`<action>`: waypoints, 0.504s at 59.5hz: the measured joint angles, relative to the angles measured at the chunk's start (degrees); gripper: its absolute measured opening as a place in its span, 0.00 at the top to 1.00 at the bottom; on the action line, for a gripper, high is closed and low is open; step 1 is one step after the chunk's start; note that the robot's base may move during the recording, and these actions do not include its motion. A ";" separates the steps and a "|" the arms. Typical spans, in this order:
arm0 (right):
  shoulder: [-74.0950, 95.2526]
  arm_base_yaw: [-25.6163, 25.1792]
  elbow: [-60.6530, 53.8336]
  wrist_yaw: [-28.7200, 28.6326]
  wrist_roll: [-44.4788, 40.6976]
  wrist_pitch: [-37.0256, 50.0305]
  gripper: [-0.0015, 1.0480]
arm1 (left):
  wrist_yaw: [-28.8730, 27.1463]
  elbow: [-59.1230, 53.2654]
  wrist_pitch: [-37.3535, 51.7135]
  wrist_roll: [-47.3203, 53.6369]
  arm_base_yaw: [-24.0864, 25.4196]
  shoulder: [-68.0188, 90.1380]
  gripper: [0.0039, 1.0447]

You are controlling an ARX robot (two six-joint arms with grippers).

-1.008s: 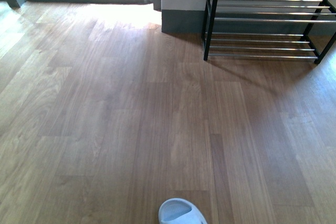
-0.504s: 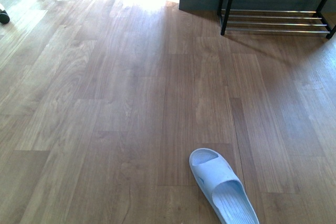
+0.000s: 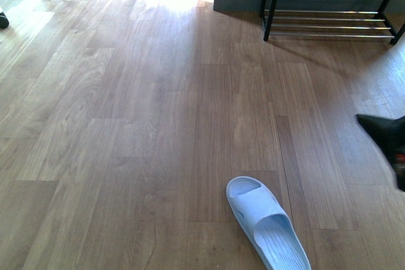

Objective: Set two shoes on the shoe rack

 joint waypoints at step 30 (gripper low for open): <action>62.18 0.22 21.55 2.78 -3.13 14.53 0.09 | -0.02 0.00 0.00 0.00 0.00 0.00 0.98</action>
